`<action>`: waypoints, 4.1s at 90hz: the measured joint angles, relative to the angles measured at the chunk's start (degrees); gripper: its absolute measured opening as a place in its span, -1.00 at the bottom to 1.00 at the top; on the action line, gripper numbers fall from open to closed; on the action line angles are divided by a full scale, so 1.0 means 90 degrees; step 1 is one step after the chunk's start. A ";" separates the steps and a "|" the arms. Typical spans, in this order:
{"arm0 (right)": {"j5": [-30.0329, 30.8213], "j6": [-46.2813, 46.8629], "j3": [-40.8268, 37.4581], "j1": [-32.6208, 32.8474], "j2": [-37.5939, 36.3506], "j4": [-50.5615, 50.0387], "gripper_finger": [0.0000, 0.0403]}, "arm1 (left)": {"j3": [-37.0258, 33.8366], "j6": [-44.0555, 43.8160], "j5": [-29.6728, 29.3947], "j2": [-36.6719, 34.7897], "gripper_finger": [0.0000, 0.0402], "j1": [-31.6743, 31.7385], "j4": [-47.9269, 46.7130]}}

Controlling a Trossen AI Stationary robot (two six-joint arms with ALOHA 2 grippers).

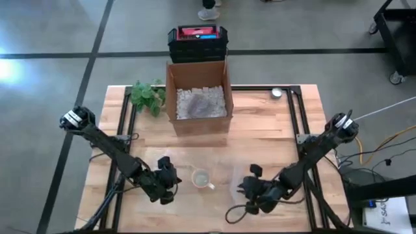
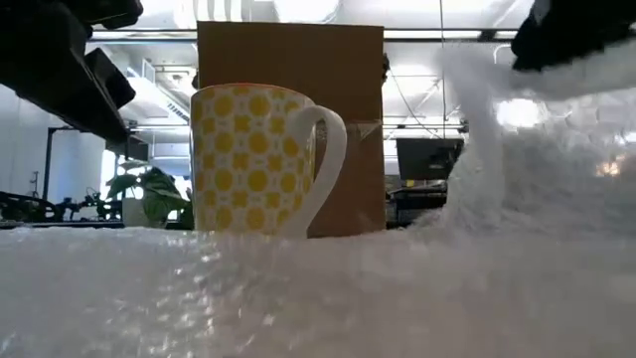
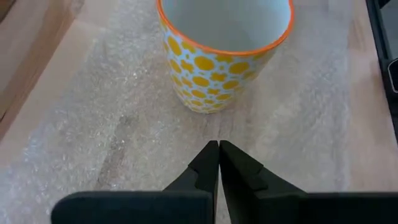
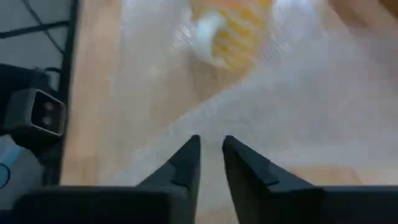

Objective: Wrap mug
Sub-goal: Wrap the yellow mug using the bubble wrap

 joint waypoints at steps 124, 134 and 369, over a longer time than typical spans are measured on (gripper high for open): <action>-0.0612 -0.0543 -0.0968 -0.0491 0.0434 0.3118 -0.90 | -0.0046 0.0284 -0.0168 0.0001 -1.00 0.0042 0.0489; -0.0621 -0.1498 -0.0575 -0.0672 0.0434 0.3124 -0.91 | -0.0048 0.0359 -0.0179 0.0062 -1.00 0.0043 0.0597; -0.1247 -0.4673 0.3657 -0.2377 0.2846 -0.0444 -0.89 | 0.0538 0.1498 0.0255 0.0946 -1.00 0.0930 0.1767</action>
